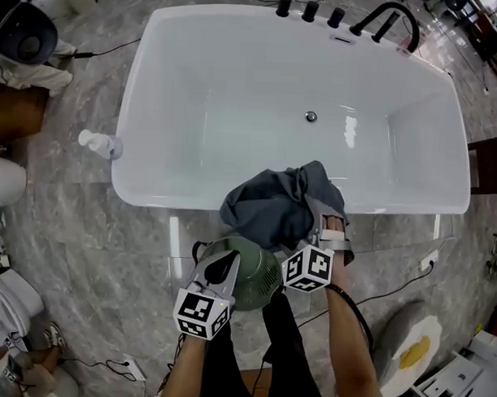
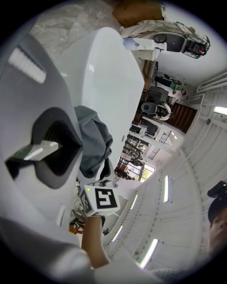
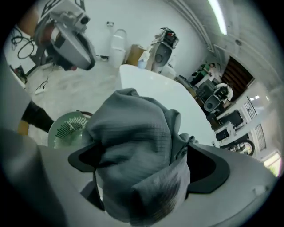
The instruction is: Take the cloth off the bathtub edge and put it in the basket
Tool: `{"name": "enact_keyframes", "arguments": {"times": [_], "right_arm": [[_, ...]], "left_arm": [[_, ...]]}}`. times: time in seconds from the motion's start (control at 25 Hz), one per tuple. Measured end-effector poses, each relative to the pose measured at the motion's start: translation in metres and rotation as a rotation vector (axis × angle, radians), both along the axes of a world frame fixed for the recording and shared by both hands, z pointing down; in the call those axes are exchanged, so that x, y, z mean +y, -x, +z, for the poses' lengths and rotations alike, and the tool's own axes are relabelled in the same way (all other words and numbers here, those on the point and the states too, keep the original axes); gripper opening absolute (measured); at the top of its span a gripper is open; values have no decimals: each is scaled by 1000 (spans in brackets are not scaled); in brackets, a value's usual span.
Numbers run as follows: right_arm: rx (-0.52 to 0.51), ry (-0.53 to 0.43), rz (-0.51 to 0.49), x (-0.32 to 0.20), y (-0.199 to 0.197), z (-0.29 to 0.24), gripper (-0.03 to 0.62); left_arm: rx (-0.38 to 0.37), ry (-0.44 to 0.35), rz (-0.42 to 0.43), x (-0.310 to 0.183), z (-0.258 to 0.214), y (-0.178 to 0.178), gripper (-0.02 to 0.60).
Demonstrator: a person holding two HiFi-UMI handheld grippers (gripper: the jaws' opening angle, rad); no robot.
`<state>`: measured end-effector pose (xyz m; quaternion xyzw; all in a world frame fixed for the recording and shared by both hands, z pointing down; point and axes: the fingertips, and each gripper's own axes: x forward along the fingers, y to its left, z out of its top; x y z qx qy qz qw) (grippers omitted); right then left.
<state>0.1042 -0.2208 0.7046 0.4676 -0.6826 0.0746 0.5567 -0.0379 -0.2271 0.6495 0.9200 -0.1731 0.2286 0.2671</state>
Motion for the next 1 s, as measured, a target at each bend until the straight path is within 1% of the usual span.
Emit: {"name": "enact_keyframes", "arguments": {"times": [0.04, 0.12, 0.2, 0.28, 0.36, 0.44, 0.64, 0.8, 1.0], "right_arm": [[18, 24, -22, -4, -2, 8, 574], [20, 72, -42, -9, -5, 25, 574], [8, 112, -41, -12, -5, 43, 574], [-4, 127, -21, -16, -6, 58, 574], [9, 139, -8, -22, -9, 71, 575], [27, 171, -3, -26, -15, 81, 575], [34, 283, -44, -28, -21, 97, 575], [30, 293, -73, -28, -19, 96, 569], [80, 279, -109, -28, -12, 92, 490]], "left_arm": [[3, -1, -1, -2, 0, 0, 57], [8, 0, -5, -5, 1, 2, 57], [10, 2, -8, -7, -1, 5, 57], [13, 1, -4, -10, -3, 7, 57], [11, -2, 5, -12, -3, 11, 57], [3, -1, 14, -9, 0, 15, 57], [-8, 29, 3, -3, 14, 28, 57], [-9, 35, 5, -2, 20, 38, 57], [6, 48, 27, -1, 21, 61, 57]]}}
